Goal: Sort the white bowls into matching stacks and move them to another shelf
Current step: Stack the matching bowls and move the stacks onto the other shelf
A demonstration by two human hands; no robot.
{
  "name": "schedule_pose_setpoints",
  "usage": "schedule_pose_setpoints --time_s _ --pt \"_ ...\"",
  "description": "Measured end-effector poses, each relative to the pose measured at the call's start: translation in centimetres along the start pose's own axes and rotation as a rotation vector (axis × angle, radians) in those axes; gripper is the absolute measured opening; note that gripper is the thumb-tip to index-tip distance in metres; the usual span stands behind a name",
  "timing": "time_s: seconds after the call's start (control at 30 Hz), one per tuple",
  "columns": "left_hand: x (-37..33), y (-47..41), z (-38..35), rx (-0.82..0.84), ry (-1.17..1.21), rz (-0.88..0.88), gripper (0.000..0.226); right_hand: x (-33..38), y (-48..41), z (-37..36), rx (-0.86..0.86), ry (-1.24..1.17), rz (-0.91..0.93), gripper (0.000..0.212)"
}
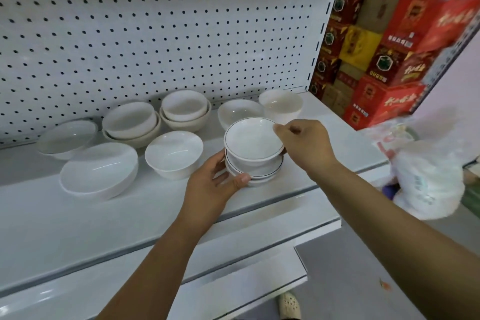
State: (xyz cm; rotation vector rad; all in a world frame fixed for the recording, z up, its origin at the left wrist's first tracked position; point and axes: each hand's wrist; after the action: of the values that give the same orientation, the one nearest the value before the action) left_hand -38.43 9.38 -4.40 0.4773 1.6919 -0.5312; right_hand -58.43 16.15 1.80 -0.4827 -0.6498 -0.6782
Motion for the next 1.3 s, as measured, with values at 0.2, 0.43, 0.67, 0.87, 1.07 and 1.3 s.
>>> schedule_pose_setpoints --time_s 0.2,0.43,0.67,0.87,1.07,1.3 --pt "0.0 0.2 0.1 -0.004 -0.018 -0.006 0.076 0.0 0.8 -0.4 -0.047 0.009 -0.027 0.042" --pt "-0.1 0.4 -0.4 -0.020 0.006 -0.024 0.059 -0.3 1.8 -0.5 -0.068 0.028 -0.029 0.048" --pt "0.2 0.3 -0.8 -0.105 -0.020 -0.014 0.058 -1.5 1.8 -0.6 -0.059 0.058 0.034 0.054" --pt "0.4 0.4 -1.0 -0.119 -0.054 -0.031 0.060 -1.8 1.5 -0.8 -0.061 0.057 0.074 0.051" --pt "0.4 0.5 -1.4 -0.142 -0.163 -0.032 0.062 -2.0 0.3 -1.3 0.013 -0.042 0.036 0.044" --pt "-0.6 0.7 -2.2 -0.175 -0.203 0.007 0.084 -2.1 0.3 -2.0 0.268 -0.329 -0.101 0.036"
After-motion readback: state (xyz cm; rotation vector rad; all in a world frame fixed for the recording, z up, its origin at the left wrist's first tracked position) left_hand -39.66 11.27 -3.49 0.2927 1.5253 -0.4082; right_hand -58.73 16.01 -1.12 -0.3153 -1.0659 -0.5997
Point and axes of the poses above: each hand's wrist, its own y-axis away from the middle knuckle, its own z-axis out of the back of the hand, x = y × z, and after that the axes turned 14 degrees about y, right-handed
